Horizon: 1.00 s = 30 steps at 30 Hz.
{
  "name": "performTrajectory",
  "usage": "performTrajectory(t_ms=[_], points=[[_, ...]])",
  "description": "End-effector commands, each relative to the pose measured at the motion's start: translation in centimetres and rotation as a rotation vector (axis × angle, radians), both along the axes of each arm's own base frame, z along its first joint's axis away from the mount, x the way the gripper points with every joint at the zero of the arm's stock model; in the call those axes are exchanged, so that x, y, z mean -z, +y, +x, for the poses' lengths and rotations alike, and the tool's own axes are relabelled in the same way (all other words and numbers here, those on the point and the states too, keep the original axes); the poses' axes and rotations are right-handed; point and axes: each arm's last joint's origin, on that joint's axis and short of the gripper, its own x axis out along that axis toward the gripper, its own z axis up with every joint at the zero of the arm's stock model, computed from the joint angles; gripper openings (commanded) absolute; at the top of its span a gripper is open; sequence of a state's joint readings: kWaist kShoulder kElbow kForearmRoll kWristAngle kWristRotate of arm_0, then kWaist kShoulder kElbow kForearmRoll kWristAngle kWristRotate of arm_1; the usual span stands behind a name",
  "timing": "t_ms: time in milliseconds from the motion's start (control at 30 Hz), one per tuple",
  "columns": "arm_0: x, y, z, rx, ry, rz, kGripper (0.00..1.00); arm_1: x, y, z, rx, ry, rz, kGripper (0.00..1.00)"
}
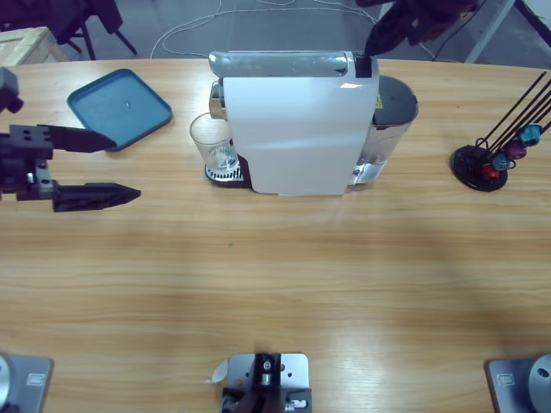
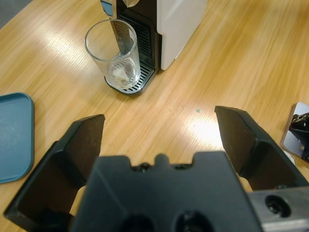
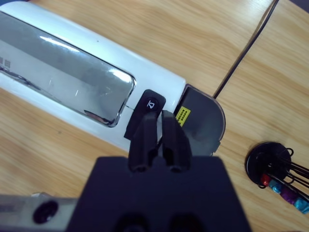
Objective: Pour coffee
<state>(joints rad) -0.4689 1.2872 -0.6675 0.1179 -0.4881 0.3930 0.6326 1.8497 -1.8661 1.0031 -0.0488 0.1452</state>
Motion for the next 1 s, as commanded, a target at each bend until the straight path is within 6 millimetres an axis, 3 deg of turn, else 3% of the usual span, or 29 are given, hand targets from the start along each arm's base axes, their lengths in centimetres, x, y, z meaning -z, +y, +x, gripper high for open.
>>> performTrajectory(t_ms=[33,100,600,1000], points=[[1.3,0.0,-0.2,-0.011,0.038,0.022,1.0,-4.2,-0.6,-1.6,-0.033,-0.092,0.039,1.0],[1.3,0.0,-0.2,-0.011,0.037,0.022,1.0,-5.4,-0.9,-2.1,-0.034,-0.107,0.073,1.0],[1.3,-0.2,-0.4,-0.003,0.045,0.021,1.0,-5.2,-0.7,-2.9,-0.037,-0.054,0.1,1.0],[1.6,-0.1,-0.5,-0.019,0.066,0.022,1.0,-6.5,-2.1,-4.6,-0.038,-0.073,0.088,1.0]])
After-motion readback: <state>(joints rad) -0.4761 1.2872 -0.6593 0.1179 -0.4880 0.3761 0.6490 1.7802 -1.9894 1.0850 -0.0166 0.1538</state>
